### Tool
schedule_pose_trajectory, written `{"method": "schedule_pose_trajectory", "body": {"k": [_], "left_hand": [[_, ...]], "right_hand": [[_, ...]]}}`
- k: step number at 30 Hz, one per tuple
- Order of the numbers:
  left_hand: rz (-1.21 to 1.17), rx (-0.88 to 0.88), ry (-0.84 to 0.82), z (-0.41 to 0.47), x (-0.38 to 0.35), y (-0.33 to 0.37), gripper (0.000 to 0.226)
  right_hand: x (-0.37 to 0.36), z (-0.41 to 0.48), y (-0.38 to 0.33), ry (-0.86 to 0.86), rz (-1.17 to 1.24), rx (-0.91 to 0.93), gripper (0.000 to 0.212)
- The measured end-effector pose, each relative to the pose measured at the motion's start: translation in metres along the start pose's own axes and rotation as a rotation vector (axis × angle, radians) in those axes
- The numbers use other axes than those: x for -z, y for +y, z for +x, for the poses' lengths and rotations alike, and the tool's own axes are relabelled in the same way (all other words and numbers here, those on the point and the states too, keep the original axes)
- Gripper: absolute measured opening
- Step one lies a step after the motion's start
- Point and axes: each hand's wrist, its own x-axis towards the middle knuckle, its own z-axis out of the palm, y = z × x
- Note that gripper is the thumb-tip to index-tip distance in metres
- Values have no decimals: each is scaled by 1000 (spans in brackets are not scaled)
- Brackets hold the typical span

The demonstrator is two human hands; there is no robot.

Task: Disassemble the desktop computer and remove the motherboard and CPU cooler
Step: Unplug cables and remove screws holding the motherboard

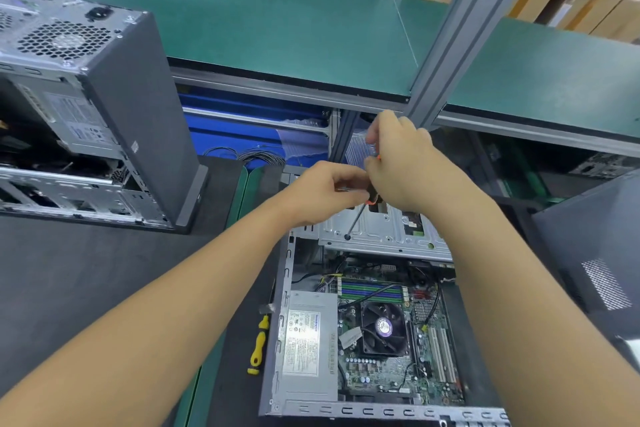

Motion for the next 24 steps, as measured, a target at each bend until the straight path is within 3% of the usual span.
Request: {"method": "schedule_pose_trajectory", "body": {"k": [4,7,10,14,18,24], "left_hand": [[-62,-22,24,0,-3,-1,18],[-39,-53,99,2,-9,0,32],[63,-30,114,5,-11,4,34],[4,-54,15,2,-10,8,21],[-43,-34,16,-3,-3,2,31],[48,-15,128,3,-14,4,29]], "right_hand": [[0,0,-1,-141,77,11,30],[-4,0,1,-82,80,-27,23],[-8,-1,2,-10,-7,-103,37],[-6,3,4,-59,55,-24,16],[2,5,7,-168,102,-16,19],[-14,6,13,52,100,-34,29]]}}
